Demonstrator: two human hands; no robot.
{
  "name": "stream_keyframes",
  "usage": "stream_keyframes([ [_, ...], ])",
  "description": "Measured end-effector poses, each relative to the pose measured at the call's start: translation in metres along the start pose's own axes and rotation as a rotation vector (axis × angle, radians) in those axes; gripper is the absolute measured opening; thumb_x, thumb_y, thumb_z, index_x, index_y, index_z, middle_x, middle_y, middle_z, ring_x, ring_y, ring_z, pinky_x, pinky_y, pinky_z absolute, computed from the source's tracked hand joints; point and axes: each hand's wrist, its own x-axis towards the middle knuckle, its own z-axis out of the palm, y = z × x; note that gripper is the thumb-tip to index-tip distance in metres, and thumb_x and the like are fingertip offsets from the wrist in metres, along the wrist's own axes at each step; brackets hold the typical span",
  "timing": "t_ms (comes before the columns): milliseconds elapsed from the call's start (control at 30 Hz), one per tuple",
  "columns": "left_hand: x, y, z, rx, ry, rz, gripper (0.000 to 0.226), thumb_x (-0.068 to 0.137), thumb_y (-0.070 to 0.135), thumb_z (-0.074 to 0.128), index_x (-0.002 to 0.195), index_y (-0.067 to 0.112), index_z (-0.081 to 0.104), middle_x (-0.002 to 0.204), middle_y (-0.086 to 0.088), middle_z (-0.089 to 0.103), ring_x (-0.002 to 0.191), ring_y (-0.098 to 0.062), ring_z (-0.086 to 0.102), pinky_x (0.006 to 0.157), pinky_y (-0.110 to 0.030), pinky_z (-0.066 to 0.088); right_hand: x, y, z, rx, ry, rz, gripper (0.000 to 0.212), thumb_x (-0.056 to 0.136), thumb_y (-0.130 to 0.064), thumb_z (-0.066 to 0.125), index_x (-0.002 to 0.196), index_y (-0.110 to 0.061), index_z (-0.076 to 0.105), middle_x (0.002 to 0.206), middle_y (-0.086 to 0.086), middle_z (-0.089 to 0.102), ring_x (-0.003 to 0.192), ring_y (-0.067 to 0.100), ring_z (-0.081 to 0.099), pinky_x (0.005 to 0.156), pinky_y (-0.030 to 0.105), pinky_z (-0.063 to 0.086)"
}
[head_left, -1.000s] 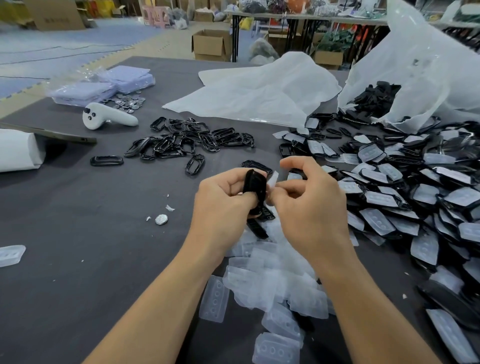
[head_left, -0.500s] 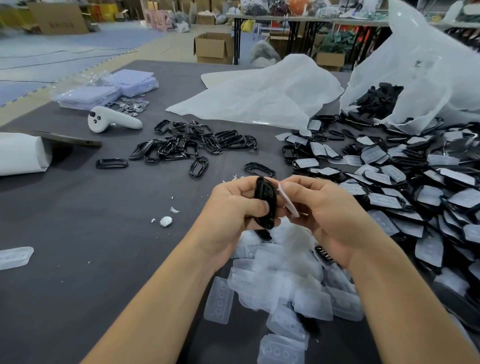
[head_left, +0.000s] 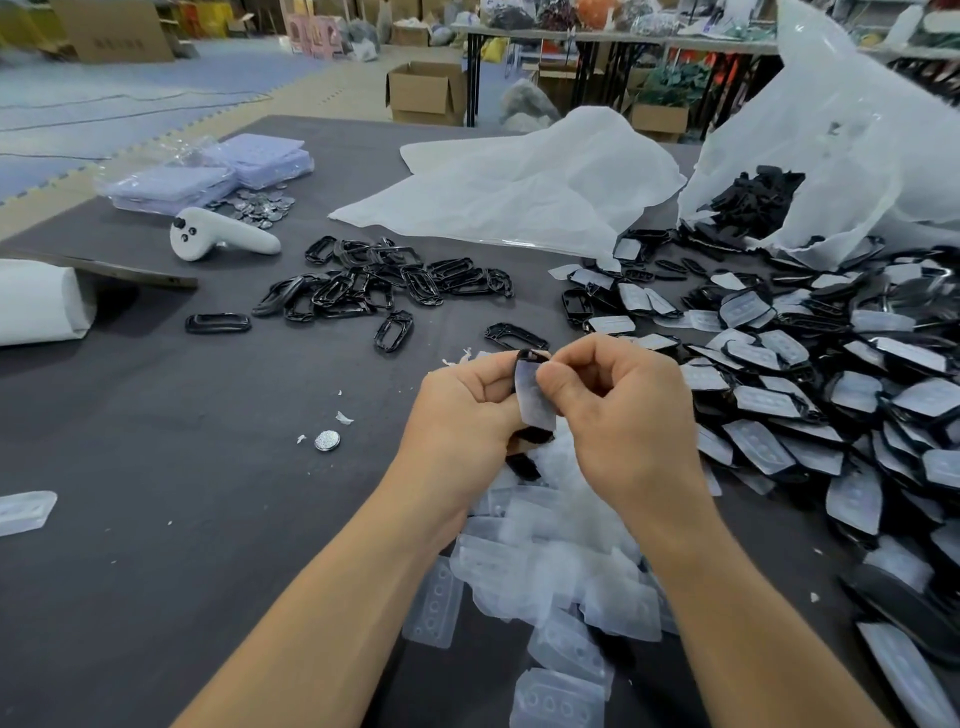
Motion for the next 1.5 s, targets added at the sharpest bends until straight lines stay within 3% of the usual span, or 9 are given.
stream_keyframes([
  [133,-0.002,0.002,0.003,-0.07,-0.087,-0.016,0.016,0.098,0.007,0.067,0.109,0.011,0.078,0.106,-0.019,0.078,0.09,-0.022,0.069,0.082,-0.031,0.059,-0.006,0.001,0.003,-0.105,0.141,-0.097,0.016,0.092,-0.021,0.074,0.078,-0.026,0.069,0.069,-0.016,0.068,0.065,0.006,0.064,0.058,0.02,0.049],
  [333,0.001,0.003,-0.005,-0.34,-0.27,-0.072,0.054,0.076,-0.016,0.043,0.116,0.001,0.075,0.115,-0.016,0.076,0.101,-0.023,0.076,0.08,-0.028,0.06,-0.008,-0.002,0.005,-0.191,0.23,-0.177,0.015,0.093,-0.021,0.073,0.08,-0.026,0.066,0.061,-0.017,0.062,0.067,0.008,0.062,0.059,0.022,0.046],
  [533,0.002,0.005,-0.004,-0.288,-0.211,-0.105,0.04,0.081,0.006,0.051,0.111,0.004,0.078,0.109,-0.038,0.065,0.091,-0.028,0.062,0.077,-0.031,0.061,-0.008,-0.002,0.003,-0.168,0.214,-0.162,0.014,0.091,-0.027,0.075,0.079,-0.028,0.068,0.059,-0.015,0.062,0.064,0.007,0.062,0.058,0.022,0.046],
  [633,0.001,0.001,-0.003,-0.28,-0.195,-0.057,0.038,0.086,-0.01,0.053,0.105,0.008,0.08,0.093,-0.021,0.062,0.071,-0.013,0.067,0.07,-0.024,0.06,-0.007,-0.003,0.003,-0.169,0.235,-0.159,0.017,0.089,-0.028,0.077,0.077,-0.028,0.066,0.057,-0.015,0.06,0.063,0.007,0.061,0.056,0.019,0.044],
  [800,0.001,0.0,-0.003,-0.269,-0.16,-0.046,0.042,0.089,-0.018,0.054,0.101,0.012,0.081,0.103,-0.014,0.079,0.087,-0.017,0.077,0.069,-0.021,0.059,-0.005,-0.003,0.004,-0.207,0.21,-0.086,0.023,0.088,-0.037,0.076,0.075,-0.028,0.06,0.059,-0.011,0.06,0.067,0.007,0.06,0.057,0.02,0.044],
  [967,0.003,-0.001,0.0,-0.249,-0.067,-0.072,0.038,0.086,-0.013,0.053,0.109,0.006,0.077,0.101,-0.017,0.076,0.097,-0.026,0.071,0.092,-0.041,0.062,0.0,-0.003,-0.002,-0.088,0.103,0.048,0.019,0.088,-0.038,0.075,0.074,-0.029,0.064,0.068,-0.016,0.068,0.064,0.006,0.062,0.061,0.023,0.047],
  [1100,0.003,0.002,-0.002,-0.295,-0.095,-0.092,0.039,0.08,-0.007,0.057,0.109,0.009,0.077,0.104,-0.017,0.074,0.101,-0.025,0.07,0.098,-0.04,0.058,0.0,-0.003,-0.003,-0.038,0.051,0.065,0.012,0.085,-0.028,0.078,0.077,-0.027,0.069,0.068,-0.009,0.07,0.064,0.01,0.066,0.067,0.035,0.057],
  [1200,0.003,0.001,-0.003,-0.213,-0.111,-0.091,0.044,0.089,-0.013,0.049,0.117,0.009,0.074,0.104,-0.01,0.077,0.106,-0.024,0.07,0.104,-0.043,0.054,0.001,-0.002,-0.004,-0.036,0.061,0.072,0.014,0.084,-0.025,0.078,0.073,-0.026,0.07,0.065,-0.01,0.069,0.059,0.006,0.062,0.063,0.032,0.054],
  [1500,0.001,0.004,-0.007,0.041,0.201,-0.001,0.013,0.088,0.011,0.076,0.093,0.02,0.083,0.083,-0.005,0.081,0.074,-0.017,0.076,0.066,-0.028,0.058,-0.001,-0.001,-0.002,-0.036,-0.004,0.082,0.015,0.084,-0.026,0.079,0.072,-0.028,0.071,0.06,-0.01,0.071,0.051,0.008,0.064,0.057,0.03,0.053],
])
